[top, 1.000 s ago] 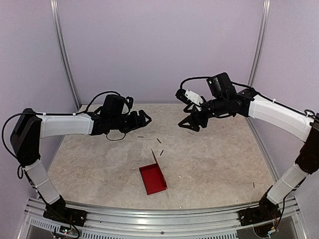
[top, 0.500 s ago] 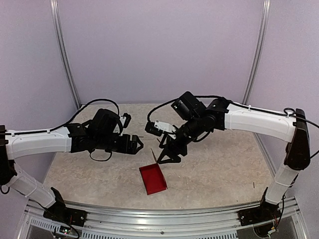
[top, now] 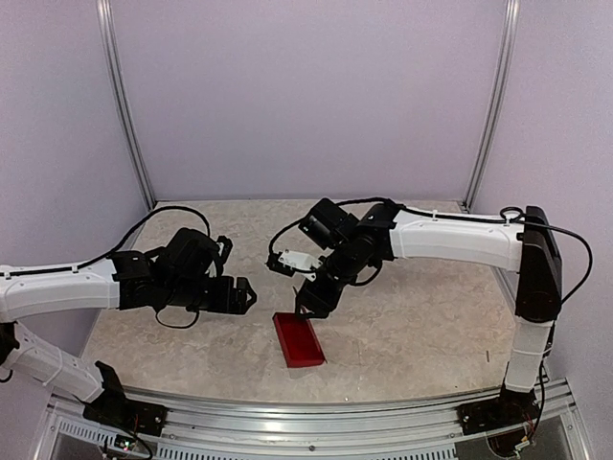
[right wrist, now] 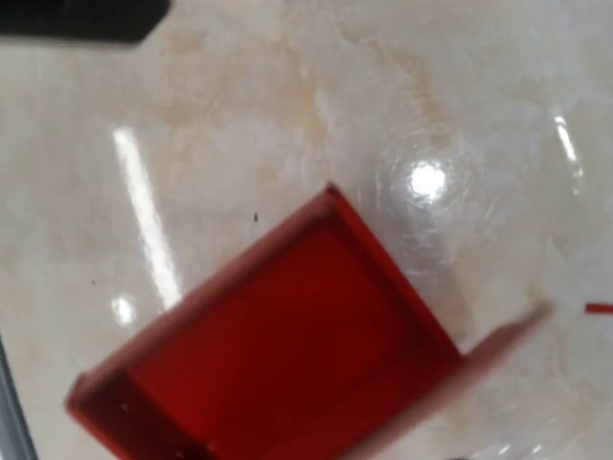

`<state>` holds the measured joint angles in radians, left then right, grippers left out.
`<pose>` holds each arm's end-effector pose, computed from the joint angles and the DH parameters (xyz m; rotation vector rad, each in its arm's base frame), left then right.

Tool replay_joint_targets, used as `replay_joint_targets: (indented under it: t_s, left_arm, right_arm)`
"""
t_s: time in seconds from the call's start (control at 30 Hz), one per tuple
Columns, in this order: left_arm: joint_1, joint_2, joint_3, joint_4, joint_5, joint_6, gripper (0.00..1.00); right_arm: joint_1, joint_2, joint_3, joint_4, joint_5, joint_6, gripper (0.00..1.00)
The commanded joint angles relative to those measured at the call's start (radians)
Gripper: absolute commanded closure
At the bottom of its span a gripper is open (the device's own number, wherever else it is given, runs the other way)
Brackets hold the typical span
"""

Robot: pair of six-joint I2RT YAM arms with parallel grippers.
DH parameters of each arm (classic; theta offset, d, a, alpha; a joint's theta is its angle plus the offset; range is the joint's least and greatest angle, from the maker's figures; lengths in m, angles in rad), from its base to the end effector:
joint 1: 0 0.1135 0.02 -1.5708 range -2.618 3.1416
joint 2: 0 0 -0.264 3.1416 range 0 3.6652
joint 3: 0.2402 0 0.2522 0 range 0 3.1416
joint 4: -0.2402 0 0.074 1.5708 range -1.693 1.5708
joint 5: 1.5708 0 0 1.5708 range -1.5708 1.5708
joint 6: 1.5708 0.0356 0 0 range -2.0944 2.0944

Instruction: Fold the paper box

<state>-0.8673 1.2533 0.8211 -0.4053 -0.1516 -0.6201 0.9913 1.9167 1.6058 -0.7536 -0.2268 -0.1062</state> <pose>0.1711 -0.1934 0.2351 0.2319 2.4476 -0.5016 0.2199 0.3506 0.2490 -1.4878 2.2798 0.5815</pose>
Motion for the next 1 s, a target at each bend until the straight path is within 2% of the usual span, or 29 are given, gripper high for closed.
replay_joint_targets:
  t_s: [0.0, 0.07, 0.17, 0.33, 0.4, 0.53, 0.7, 0.97]
  left_arm:
    - [-0.010, -0.015, -0.008, -0.036, -0.020, -0.026, 0.12]
    - [-0.012, -0.015, -0.007, -0.037, -0.019, -0.023, 0.12]
    - [-0.015, -0.010, -0.007, -0.028, -0.013, -0.019, 0.12]
    - [-0.021, 0.021, -0.013, 0.011, 0.015, -0.017, 0.12]
    - [-0.031, 0.037, -0.018, 0.043, 0.036, -0.009, 0.12]
    - [-0.054, 0.078, -0.033, 0.122, 0.091, -0.010, 0.12]
    - [-0.103, 0.153, -0.039, 0.162, 0.136, -0.005, 0.15]
    - [-0.176, 0.253, -0.035, 0.199, 0.146, -0.047, 0.17]
  right_arm:
    - [0.016, -0.030, -0.013, -0.039, 0.096, -0.004, 0.49]
    - [0.016, -0.047, -0.026, -0.040, 0.106, -0.015, 0.55]
    - [0.014, -0.070, -0.046, -0.038, 0.131, -0.027, 0.56]
    - [0.015, -0.093, -0.064, -0.037, 0.140, -0.032, 0.51]
    - [0.015, -0.098, -0.068, -0.036, 0.160, -0.034, 0.42]
    - [0.011, -0.107, -0.083, -0.038, 0.170, -0.039, 0.41]
    - [-0.007, -0.115, -0.099, -0.039, 0.139, -0.028, 0.51]
    - [-0.062, -0.125, -0.113, -0.057, 0.081, -0.022, 0.54]
